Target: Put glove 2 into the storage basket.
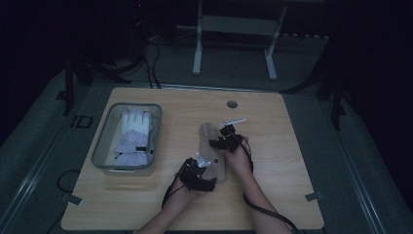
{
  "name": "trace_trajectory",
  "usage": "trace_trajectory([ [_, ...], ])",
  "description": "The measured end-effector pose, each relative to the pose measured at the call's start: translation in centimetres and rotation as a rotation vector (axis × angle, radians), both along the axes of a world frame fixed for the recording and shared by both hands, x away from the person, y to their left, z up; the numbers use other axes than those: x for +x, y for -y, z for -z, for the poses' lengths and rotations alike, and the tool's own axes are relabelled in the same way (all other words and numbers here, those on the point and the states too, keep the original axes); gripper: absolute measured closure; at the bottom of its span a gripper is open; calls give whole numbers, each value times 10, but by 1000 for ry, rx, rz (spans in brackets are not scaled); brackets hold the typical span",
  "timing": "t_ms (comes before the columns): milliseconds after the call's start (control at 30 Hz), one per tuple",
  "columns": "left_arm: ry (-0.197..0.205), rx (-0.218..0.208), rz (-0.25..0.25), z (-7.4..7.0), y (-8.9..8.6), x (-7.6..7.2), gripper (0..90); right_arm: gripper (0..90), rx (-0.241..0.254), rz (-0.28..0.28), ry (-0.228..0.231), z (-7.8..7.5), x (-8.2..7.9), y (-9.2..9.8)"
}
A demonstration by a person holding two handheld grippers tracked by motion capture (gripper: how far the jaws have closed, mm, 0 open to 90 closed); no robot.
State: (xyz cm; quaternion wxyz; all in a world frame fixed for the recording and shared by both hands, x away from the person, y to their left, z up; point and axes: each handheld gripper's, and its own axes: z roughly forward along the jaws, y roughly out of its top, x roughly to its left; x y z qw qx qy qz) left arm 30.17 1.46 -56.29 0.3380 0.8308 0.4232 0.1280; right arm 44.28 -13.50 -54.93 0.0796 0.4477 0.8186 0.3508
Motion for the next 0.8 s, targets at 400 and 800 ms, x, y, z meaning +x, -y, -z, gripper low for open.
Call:
trace_trajectory([
  [400, -32, -71, 28, -3, -1, 4, 754, 663, 13, -12, -21, -1, 0, -2],
  [800, -27, -80, 51, -12, -10, -1, 767, 686, 31, -29, 0, -14, -5, -2],
])
